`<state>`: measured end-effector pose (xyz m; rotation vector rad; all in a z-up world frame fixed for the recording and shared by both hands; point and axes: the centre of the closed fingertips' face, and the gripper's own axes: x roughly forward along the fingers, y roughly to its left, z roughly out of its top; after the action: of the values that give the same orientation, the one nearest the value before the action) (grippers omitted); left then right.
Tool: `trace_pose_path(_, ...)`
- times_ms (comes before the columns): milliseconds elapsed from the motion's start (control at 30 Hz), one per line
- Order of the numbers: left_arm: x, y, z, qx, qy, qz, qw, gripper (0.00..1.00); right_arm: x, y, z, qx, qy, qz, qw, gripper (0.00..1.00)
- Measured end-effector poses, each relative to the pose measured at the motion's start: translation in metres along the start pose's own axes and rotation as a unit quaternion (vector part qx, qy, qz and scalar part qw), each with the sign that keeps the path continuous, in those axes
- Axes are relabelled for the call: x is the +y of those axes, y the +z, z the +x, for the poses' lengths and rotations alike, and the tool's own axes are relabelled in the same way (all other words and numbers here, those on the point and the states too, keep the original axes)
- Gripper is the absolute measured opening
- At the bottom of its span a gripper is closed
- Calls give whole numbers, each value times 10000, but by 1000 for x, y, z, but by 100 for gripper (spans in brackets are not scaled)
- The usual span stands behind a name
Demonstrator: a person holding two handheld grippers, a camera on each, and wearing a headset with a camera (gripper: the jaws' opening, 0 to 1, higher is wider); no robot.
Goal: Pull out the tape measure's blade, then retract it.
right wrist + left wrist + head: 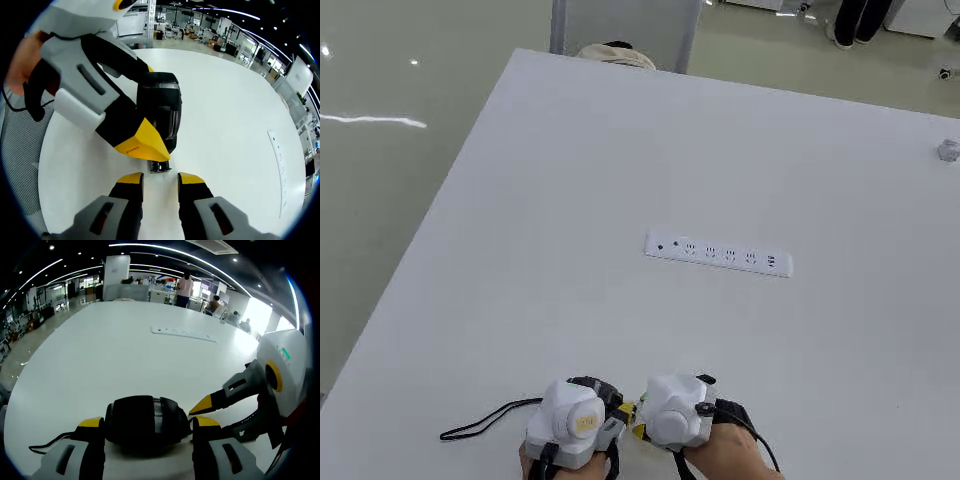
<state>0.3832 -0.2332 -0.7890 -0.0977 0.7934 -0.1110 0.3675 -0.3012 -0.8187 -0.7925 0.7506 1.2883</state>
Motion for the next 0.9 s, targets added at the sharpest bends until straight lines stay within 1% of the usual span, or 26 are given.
trace_pose_path(33,-1,0,0,-6,-4,5,10000,69,0,1,-1,-31,-9,76,10000,29)
trace_pose_path(167,-2,2,-1,-29,-32,35,10000,71,-1,1,-6,-81,-86,179,9998,32)
trace_pose_path(400,-5,3,-4,-50,-88,179,9998,73,-3,2,-14,-212,-241,460,9984,37)
trace_pose_path(533,-8,3,-8,-29,-130,336,9993,74,-1,4,-20,-324,-309,643,9969,39)
trace_pose_path(733,-10,5,-14,-72,-150,377,9991,78,3,4,-28,-431,-411,821,9948,41)
trace_pose_path(900,-9,2,-20,-42,-169,429,9989,80,3,3,-40,-532,-537,1034,9918,43)
